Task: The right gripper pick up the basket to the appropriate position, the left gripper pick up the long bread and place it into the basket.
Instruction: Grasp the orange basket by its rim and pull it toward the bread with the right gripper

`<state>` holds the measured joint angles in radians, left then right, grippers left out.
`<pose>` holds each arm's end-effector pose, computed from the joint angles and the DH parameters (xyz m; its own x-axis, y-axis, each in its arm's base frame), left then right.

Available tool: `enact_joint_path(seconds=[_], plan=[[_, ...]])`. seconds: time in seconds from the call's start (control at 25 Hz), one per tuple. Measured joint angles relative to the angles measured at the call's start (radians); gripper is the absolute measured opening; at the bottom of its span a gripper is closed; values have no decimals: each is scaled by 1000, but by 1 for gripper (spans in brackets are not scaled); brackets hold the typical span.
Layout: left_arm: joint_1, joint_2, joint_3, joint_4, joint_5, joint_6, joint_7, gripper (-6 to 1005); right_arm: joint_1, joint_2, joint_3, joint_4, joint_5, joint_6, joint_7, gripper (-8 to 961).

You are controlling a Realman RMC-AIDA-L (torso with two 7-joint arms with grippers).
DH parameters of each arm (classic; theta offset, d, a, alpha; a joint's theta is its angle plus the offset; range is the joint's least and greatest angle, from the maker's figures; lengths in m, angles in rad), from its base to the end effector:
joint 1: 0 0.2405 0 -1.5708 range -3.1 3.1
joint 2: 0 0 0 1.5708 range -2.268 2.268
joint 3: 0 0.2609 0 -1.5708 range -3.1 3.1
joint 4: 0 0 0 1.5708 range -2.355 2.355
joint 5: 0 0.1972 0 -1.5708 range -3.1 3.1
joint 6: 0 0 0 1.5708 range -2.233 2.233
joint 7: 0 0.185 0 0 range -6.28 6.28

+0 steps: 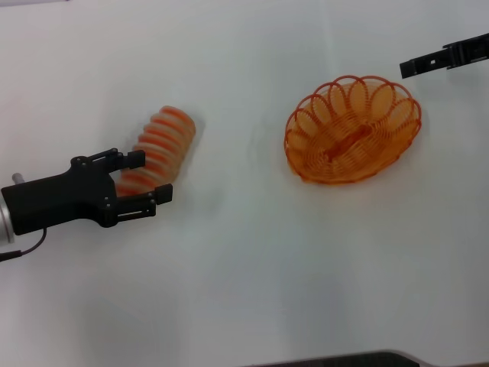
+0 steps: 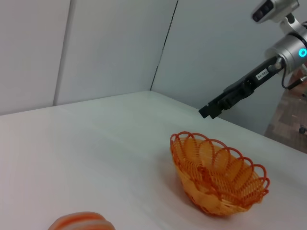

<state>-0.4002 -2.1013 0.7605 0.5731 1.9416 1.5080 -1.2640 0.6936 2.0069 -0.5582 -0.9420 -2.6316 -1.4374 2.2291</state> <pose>-0.2755 0.2946 -0.0653 0.7602 0.3962 0.5149 0.5253 -0.8412 -0.1284 0.2937 0.4016 0.0431 0.5218 -0.8069 -0.2769 -0.8237 -0.3922 -0.4095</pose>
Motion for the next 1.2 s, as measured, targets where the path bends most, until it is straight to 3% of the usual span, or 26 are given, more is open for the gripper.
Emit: enact_joint_path(seconds=[0.32,1.2], plan=[[1,3,0,2,1,0,0,845,52,15,-76,-2,-83,25,9,913],[-2,8,0,4,4,-2,2,844,55,38,-157,57,-87,71,27,912]])
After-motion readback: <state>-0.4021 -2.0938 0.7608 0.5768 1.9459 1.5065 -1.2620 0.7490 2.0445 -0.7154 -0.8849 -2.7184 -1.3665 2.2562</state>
